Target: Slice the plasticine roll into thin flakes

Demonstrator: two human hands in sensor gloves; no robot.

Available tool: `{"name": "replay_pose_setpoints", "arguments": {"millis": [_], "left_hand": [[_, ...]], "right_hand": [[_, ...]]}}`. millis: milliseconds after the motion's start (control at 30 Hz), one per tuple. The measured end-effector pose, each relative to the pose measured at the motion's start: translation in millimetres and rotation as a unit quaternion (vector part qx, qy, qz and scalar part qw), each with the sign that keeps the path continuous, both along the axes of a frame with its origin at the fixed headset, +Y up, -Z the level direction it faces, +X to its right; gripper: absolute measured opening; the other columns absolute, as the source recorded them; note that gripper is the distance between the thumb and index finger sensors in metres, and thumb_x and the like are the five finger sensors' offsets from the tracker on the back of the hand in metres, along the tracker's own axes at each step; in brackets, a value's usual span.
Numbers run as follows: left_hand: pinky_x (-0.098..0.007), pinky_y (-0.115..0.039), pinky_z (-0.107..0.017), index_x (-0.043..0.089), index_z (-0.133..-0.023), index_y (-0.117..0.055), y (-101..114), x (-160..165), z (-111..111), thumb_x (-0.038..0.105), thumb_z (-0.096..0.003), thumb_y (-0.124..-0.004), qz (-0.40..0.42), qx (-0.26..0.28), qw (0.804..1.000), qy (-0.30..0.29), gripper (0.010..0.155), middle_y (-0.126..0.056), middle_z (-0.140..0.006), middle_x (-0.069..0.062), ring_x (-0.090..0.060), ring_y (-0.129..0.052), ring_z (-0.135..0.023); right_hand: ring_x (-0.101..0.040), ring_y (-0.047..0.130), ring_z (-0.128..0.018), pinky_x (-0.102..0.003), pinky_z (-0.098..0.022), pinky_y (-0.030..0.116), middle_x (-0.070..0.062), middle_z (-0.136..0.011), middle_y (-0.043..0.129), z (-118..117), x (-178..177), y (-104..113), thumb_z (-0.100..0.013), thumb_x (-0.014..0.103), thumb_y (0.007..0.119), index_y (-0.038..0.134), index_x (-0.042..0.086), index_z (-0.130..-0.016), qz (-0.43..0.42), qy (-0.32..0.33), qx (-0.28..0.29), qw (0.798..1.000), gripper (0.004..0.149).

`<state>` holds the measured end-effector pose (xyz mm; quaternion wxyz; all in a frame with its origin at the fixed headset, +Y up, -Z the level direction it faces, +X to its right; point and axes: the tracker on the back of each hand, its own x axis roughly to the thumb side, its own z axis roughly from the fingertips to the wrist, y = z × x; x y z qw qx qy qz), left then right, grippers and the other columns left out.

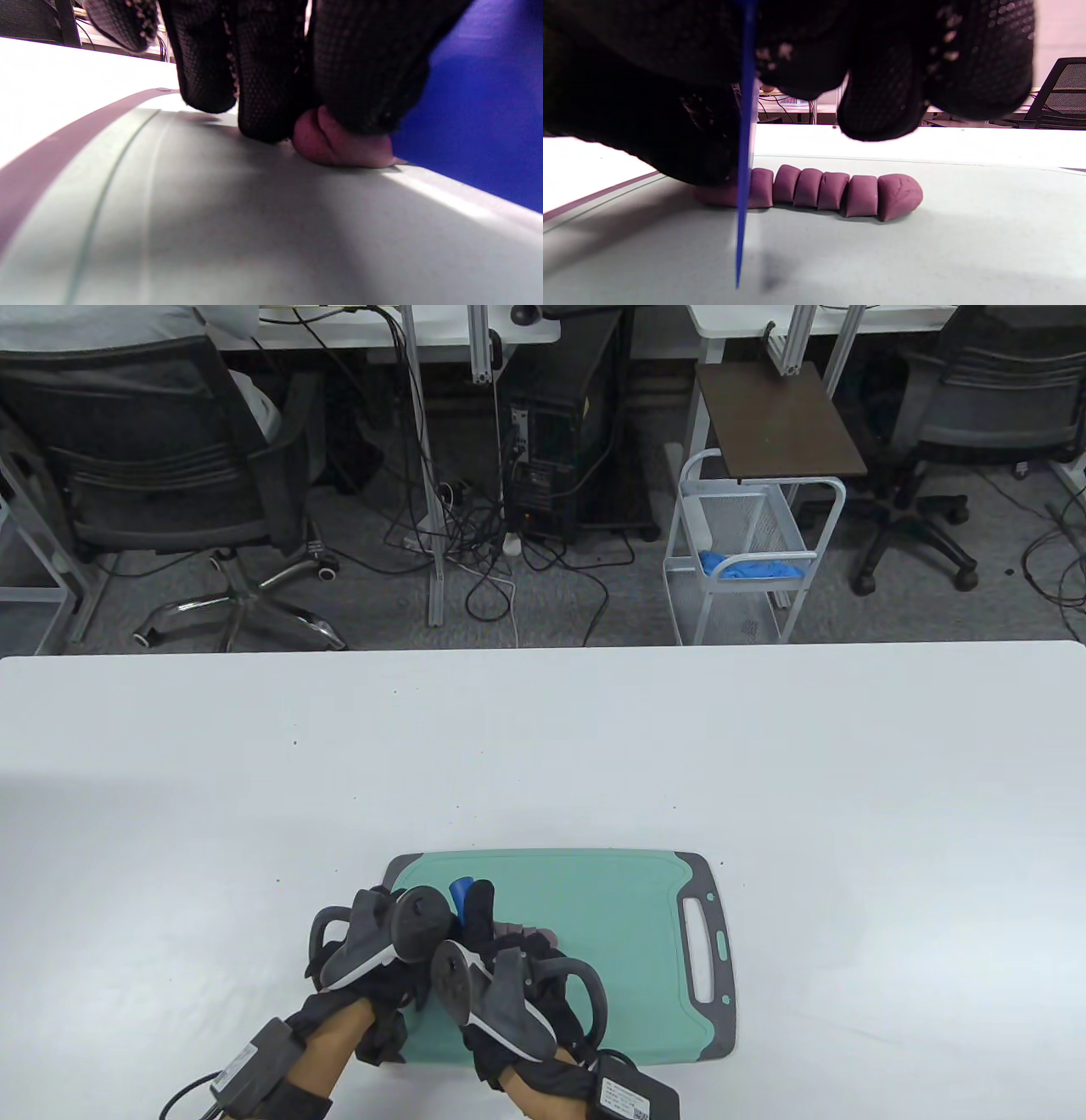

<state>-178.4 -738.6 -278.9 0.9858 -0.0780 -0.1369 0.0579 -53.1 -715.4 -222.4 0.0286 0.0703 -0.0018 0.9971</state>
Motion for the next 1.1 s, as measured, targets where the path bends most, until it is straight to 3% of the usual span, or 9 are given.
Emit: {"name": "replay_pose_setpoints", "arguments": {"millis": [367, 567, 933, 1100], "left_hand": [[-0.06, -0.067, -0.072, 0.032, -0.072, -0.097, -0.1, 0.3, 0.0, 0.046, -0.0285, -0.096, 0.001, 0.001, 1.0, -0.001, 0.046, -0.106, -0.075, 0.007, -0.031, -0.096, -0.09], [-0.06, -0.068, -0.071, 0.032, -0.074, -0.097, 0.9, -1.8, 0.3, 0.046, -0.0292, -0.095, 0.01, -0.013, 1.0, -0.005, 0.047, -0.105, -0.078, 0.006, -0.032, -0.096, -0.089], [-0.06, -0.068, -0.071, 0.034, -0.076, -0.095, -0.1, -4.1, 2.1, 0.043, -0.0273, -0.098, 0.004, 0.0, 1.0, 0.006, 0.049, -0.106, -0.076, 0.009, -0.032, -0.097, -0.088], [-0.061, -0.068, -0.071, 0.032, -0.081, -0.091, 1.8, -4.2, 3.0, 0.046, -0.0255, -0.098, -0.013, 0.02, 1.0, 0.012, 0.058, -0.105, -0.077, 0.008, -0.032, -0.096, -0.089]], "right_hand": [[-0.037, 0.096, -0.049, -0.055, -0.036, 0.084, -0.006, -0.044, 0.091, -13.7, -8.0, -11.4, -0.045, 0.038, 0.081, 0.026, 0.016, -0.106, 0.0, 0.001, 0.014, 1.0, 0.084], [-0.037, 0.096, -0.049, -0.055, -0.037, 0.083, -0.006, -0.045, 0.09, -21.8, -2.4, -14.3, -0.046, 0.038, 0.081, 0.025, 0.016, -0.106, -0.02, -0.011, -0.008, 1.0, 0.085], [-0.036, 0.097, -0.049, -0.054, -0.036, 0.084, -0.005, -0.045, 0.091, -17.8, -1.2, -13.5, -0.046, 0.039, 0.081, 0.025, 0.017, -0.106, -0.016, -0.009, -0.009, 1.0, 0.085], [-0.036, 0.097, -0.049, -0.054, -0.037, 0.084, -0.006, -0.045, 0.092, -11.1, 0.4, -12.9, -0.045, 0.039, 0.082, 0.026, 0.016, -0.106, -0.019, -0.005, -0.013, 1.0, 0.085]]}}
